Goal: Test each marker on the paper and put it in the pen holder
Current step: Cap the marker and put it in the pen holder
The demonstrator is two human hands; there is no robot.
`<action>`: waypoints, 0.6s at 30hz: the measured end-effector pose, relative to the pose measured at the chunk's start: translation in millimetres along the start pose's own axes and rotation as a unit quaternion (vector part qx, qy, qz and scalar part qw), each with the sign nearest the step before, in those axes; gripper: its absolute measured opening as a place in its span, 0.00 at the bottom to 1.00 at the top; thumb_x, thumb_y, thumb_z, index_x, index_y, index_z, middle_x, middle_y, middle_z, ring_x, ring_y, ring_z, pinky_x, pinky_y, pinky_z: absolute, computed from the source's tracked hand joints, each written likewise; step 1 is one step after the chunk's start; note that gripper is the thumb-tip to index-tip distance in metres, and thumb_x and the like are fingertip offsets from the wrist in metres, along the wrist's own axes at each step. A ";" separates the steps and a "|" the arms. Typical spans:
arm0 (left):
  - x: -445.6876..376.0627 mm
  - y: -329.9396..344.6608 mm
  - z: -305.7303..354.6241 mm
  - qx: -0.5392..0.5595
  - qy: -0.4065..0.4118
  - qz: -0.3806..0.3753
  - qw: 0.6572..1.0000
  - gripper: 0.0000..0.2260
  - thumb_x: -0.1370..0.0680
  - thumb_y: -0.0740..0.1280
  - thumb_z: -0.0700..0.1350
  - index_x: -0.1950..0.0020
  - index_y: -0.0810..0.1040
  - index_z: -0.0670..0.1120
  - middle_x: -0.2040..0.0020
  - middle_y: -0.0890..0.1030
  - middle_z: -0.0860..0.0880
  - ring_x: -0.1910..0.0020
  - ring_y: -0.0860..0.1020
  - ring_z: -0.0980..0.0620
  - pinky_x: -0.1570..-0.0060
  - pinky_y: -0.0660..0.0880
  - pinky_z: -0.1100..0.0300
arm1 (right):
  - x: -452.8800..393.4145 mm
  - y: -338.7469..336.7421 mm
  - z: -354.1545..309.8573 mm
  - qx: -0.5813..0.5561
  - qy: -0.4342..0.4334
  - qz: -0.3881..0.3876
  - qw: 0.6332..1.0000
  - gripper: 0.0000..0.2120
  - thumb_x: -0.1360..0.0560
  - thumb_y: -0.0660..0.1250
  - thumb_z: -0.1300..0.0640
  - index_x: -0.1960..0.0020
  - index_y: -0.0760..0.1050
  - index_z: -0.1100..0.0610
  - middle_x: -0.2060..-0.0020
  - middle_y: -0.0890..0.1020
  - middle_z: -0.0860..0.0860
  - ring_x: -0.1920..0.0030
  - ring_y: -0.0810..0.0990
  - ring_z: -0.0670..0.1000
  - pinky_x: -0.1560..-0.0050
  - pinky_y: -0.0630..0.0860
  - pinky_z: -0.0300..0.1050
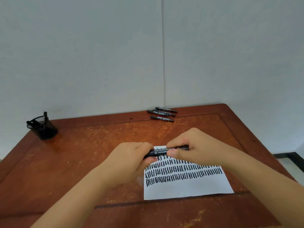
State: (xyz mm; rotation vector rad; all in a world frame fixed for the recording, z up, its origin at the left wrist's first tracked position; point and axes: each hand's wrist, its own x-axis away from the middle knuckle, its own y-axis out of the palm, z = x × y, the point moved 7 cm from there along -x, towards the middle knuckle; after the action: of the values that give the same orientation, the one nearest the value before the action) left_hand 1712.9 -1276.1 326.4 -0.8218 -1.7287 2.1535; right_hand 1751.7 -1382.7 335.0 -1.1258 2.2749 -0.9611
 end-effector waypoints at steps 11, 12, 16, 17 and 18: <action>108.8 23.2 -110.0 0.196 -0.281 0.080 0.936 0.17 0.31 0.60 0.60 0.51 0.79 0.53 0.62 0.76 0.54 0.60 0.73 0.58 0.61 0.66 0.71 | -83.6 78.8 4.0 -0.252 0.051 -0.031 0.966 0.13 0.33 0.71 0.64 0.62 0.81 0.45 0.70 0.80 0.44 0.73 0.74 0.39 0.70 0.71 0.31; 122.3 22.3 -123.3 0.195 -0.308 0.097 0.926 0.19 0.32 0.58 0.61 0.51 0.79 0.52 0.62 0.76 0.55 0.60 0.73 0.58 0.60 0.67 0.69 | -97.5 90.1 1.2 -0.282 0.053 -0.006 0.958 0.13 0.34 0.71 0.66 0.63 0.82 0.47 0.69 0.80 0.45 0.74 0.74 0.42 0.70 0.72 0.35; 175.9 14.5 -183.4 0.135 -0.364 0.148 0.910 0.22 0.30 0.58 0.59 0.44 0.78 0.48 0.51 0.79 0.53 0.49 0.71 0.60 0.47 0.68 0.61 | -165.2 135.3 -24.4 -0.288 0.028 0.082 0.954 0.14 0.33 0.71 0.67 0.66 0.80 0.47 0.74 0.79 0.44 0.77 0.74 0.41 0.72 0.70 0.31; 190.4 7.6 -201.7 0.110 -0.375 0.168 0.905 0.23 0.29 0.60 0.58 0.41 0.76 0.47 0.46 0.77 0.52 0.46 0.70 0.61 0.42 0.65 0.64 | -187.3 145.7 -33.4 -0.268 0.016 0.098 0.958 0.14 0.33 0.71 0.67 0.65 0.79 0.47 0.74 0.80 0.41 0.75 0.75 0.39 0.70 0.69 0.29; 205.6 -0.2 -221.5 0.091 -0.396 0.177 0.896 0.23 0.28 0.63 0.57 0.36 0.72 0.47 0.41 0.75 0.51 0.41 0.67 0.60 0.39 0.60 0.68 | -210.9 154.6 -42.9 -0.246 0.007 0.116 0.962 0.15 0.33 0.71 0.66 0.64 0.77 0.46 0.73 0.80 0.37 0.72 0.76 0.37 0.68 0.69 0.27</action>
State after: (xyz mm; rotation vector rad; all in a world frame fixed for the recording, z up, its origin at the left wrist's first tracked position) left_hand 1674.1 -988.3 242.8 -0.1963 -1.7237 3.1492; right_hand 1767.4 -1127.9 263.7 -0.9958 2.6655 -0.3163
